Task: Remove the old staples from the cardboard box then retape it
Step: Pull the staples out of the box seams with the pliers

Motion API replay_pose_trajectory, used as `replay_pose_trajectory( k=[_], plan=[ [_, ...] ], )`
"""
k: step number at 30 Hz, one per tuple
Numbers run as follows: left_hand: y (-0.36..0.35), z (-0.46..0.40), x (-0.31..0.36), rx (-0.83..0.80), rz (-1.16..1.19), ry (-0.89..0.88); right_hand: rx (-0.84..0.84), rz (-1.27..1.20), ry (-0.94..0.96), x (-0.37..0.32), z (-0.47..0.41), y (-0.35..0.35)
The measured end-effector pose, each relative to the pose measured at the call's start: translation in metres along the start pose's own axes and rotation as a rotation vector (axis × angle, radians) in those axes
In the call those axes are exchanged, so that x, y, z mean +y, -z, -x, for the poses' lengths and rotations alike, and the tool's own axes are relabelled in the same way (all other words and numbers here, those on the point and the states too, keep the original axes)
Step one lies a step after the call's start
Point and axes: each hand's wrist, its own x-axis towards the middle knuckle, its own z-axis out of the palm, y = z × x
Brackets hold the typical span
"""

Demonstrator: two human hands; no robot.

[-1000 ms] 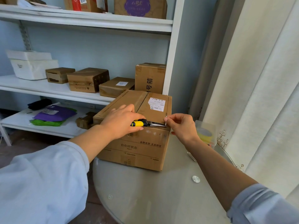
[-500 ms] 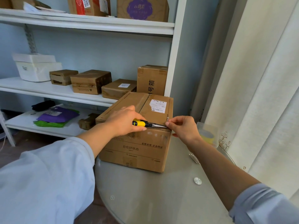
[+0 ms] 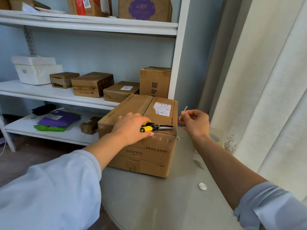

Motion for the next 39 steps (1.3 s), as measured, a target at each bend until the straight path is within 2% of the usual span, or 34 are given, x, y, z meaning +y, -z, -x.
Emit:
replay_pose_trajectory(
  k=[8, 18, 22, 29, 32, 36, 39],
  plan=[
    [-0.01, -0.013, 0.05, 0.129, -0.247, 0.012, 0.033, -0.039, -0.115, 0.024, -0.009, 0.011],
    [-0.027, -0.041, 0.095, 0.088, -0.436, 0.066, 0.191, -0.045, -0.173, 0.046, -0.023, 0.028],
    [-0.041, -0.05, 0.107, 0.072, -0.454, 0.063, 0.2, 0.061, -0.271, 0.078, -0.025, 0.036],
    [-0.045, -0.054, 0.106, 0.155, -0.495, -0.005, -0.01, 0.507, -0.423, 0.155, -0.008, 0.058],
    [-0.048, -0.052, 0.106, 0.154, -0.493, -0.023, -0.089, 0.627, -0.458, 0.178, 0.001, 0.053],
    [-0.047, -0.053, 0.105, 0.158, -0.495, -0.027, -0.08, 0.735, -0.438, 0.19, 0.006, 0.044],
    [-0.048, -0.053, 0.106, 0.151, -0.496, -0.035, -0.027, 0.712, -0.398, 0.195, 0.003, 0.045]
  ],
)
